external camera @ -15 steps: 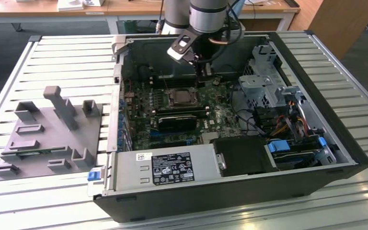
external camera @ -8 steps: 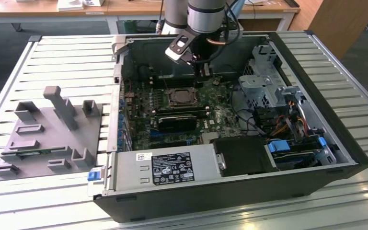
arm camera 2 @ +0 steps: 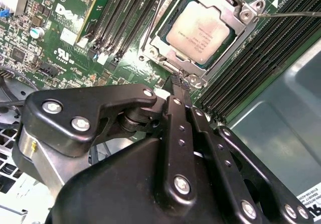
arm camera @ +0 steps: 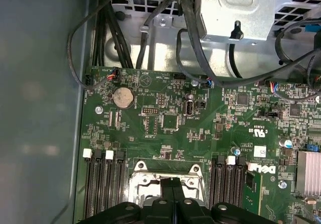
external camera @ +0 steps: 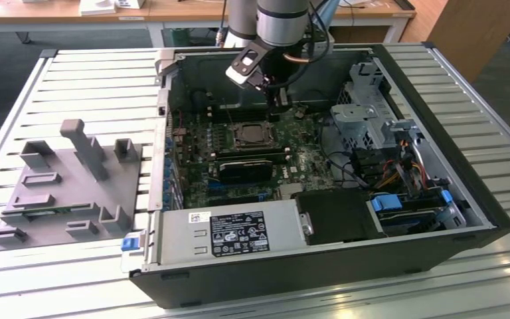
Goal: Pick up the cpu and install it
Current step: 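Close the cpu cover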
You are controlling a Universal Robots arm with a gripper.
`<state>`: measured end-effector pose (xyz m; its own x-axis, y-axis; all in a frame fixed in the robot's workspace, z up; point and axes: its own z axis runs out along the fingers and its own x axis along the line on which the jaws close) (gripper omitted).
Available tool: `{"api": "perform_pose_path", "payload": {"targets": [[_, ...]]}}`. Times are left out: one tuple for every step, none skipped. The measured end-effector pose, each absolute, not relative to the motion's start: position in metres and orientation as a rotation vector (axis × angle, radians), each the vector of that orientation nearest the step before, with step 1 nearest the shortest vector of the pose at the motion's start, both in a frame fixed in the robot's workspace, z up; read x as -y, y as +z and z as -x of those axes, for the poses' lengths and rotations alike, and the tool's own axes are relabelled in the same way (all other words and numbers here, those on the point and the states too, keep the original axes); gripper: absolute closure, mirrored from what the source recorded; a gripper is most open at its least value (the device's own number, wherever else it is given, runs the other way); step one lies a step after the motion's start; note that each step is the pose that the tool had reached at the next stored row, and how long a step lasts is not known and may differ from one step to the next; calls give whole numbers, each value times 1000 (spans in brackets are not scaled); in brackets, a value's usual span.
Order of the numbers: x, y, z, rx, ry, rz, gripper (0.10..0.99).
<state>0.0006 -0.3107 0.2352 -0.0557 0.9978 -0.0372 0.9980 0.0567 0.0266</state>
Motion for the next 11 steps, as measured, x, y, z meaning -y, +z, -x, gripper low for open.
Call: {"api": "perform_pose_path", "payload": {"targets": [[311,235,0,-2250,-10,-2127,980],[311,235,0,-2250,-10,-2127,980],[311,235,1,-2250,-9,-2127,980],[311,235,2,-2250,-9,-2127,980],[311,235,2,-2250,-10,-2127,980],[311,235,3,-2250,-10,-2127,980],[311,235,4,-2250,-10,-2127,980],[311,235,4,-2250,-10,-2127,980],[311,235,5,-2250,-10,-2127,980],[311,235,5,-2250,-10,-2127,980],[311,235,6,-2250,-10,-2127,980]]}}
